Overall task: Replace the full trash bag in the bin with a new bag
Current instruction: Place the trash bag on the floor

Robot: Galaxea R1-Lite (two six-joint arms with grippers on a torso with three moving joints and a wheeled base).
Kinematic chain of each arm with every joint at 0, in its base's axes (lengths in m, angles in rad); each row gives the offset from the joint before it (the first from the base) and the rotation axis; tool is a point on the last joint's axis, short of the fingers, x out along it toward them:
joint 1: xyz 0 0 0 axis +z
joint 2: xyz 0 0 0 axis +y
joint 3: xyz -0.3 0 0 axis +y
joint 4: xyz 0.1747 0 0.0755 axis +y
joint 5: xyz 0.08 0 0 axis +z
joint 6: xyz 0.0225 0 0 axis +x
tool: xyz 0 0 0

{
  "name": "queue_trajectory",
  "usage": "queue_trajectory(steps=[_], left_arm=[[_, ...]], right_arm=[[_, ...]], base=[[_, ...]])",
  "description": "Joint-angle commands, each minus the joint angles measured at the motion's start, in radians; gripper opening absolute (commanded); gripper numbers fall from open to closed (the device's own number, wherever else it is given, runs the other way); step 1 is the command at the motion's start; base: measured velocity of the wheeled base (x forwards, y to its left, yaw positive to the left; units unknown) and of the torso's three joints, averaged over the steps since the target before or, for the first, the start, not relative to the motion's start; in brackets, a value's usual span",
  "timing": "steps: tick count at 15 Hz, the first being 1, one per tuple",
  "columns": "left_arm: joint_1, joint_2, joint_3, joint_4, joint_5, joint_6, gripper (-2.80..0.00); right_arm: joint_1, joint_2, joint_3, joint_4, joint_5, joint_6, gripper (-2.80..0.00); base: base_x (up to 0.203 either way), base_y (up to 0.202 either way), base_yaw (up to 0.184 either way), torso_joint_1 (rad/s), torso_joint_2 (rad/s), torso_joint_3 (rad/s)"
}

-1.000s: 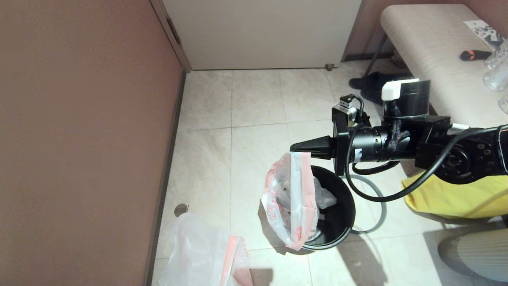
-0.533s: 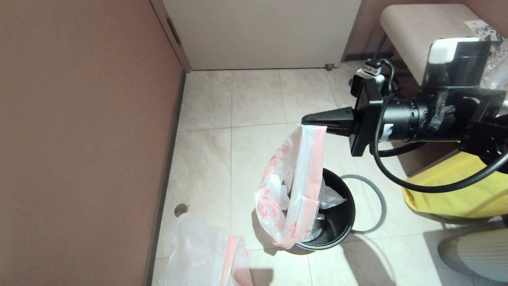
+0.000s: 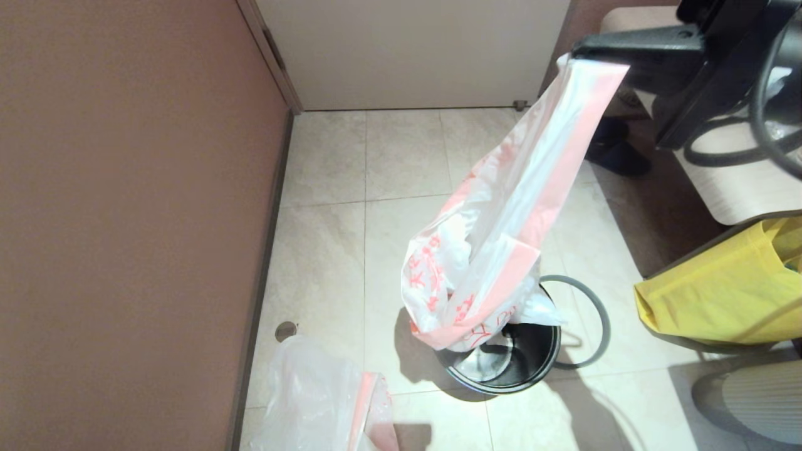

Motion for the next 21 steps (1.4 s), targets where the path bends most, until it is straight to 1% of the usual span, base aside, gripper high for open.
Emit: queue_trajectory(steps=[1,3,4,5,6,7,8,10,11,12,14,15,17,19,20,21], left_arm=[[0.000,0.000,0.000,0.000,0.000,0.000,-2.80],[0.000,0.000,0.000,0.000,0.000,0.000,-2.80],[0.000,0.000,0.000,0.000,0.000,0.000,-2.80],[0.000,0.000,0.000,0.000,0.000,0.000,-2.80],[0.000,0.000,0.000,0.000,0.000,0.000,-2.80],[0.000,0.000,0.000,0.000,0.000,0.000,-2.80],[0.000,0.001,0.000,0.000,0.000,0.000,-2.80],[0.000,0.000,0.000,0.000,0.000,0.000,-2.80],[0.000,0.000,0.000,0.000,0.000,0.000,-2.80],[0.000,0.000,0.000,0.000,0.000,0.000,-2.80],[0.000,0.000,0.000,0.000,0.000,0.000,-2.80],[0.000,0.000,0.000,0.000,0.000,0.000,-2.80],[0.000,0.000,0.000,0.000,0.000,0.000,-2.80],[0.000,0.000,0.000,0.000,0.000,0.000,-2.80],[0.000,0.001,0.000,0.000,0.000,0.000,-2.80],[0.000,0.000,0.000,0.000,0.000,0.000,-2.80]], right_arm=[[-0.039,-0.018,-0.141,0.081,0.005,0.000,-2.80],[-0.063,-0.004,-0.295,0.199,0.005,-0.021,-2.80],[-0.086,0.009,-0.354,0.254,0.004,-0.041,-2.80],[-0.128,0.029,-0.408,0.304,0.001,-0.064,-2.80],[-0.161,0.051,-0.461,0.337,-0.017,-0.080,-2.80],[-0.187,0.069,-0.505,0.371,-0.061,-0.095,-2.80],[-0.197,0.077,-0.519,0.399,-0.120,-0.154,-2.80],[-0.201,0.088,-0.520,0.469,-0.276,-0.307,-2.80],[-0.202,0.100,-0.518,0.509,-0.382,-0.425,-2.80],[-0.203,0.119,-0.515,0.532,-0.489,-0.503,-2.80],[-0.205,0.164,-0.513,0.545,-0.655,-0.613,-2.80],[-0.213,0.186,-0.512,0.542,-0.740,-0.649,-2.80],[-0.221,0.235,-0.508,0.507,-0.924,-0.695,-2.80],[-0.223,0.313,-0.505,0.472,-1.159,-0.747,-2.80],[-0.229,0.349,-0.503,0.446,-1.224,-0.764,-2.80],[-0.249,0.376,-0.501,0.407,-1.246,-0.773,-2.80]], base=[[0.000,0.000,0.000,0.000,0.00,0.000],[0.000,0.000,0.000,0.000,0.00,0.000],[0.000,0.000,0.000,0.000,0.00,0.000],[0.000,0.000,0.000,0.000,0.00,0.000],[0.000,0.000,0.000,0.000,0.00,0.000],[0.000,0.000,0.000,0.000,0.00,0.000],[0.000,0.000,0.000,0.000,0.00,0.000],[0.000,0.000,0.000,0.000,0.00,0.000],[0.000,0.000,0.000,0.000,0.00,0.000],[0.000,0.000,0.000,0.000,0.00,0.000],[0.000,0.000,0.000,0.000,0.00,0.000],[0.000,0.000,0.000,0.000,0.00,0.000],[0.000,0.000,0.000,0.000,0.00,0.000],[0.000,0.000,0.000,0.000,0.00,0.000],[0.000,0.000,0.000,0.000,0.00,0.000],[0.000,0.000,0.000,0.000,0.00,0.000]])
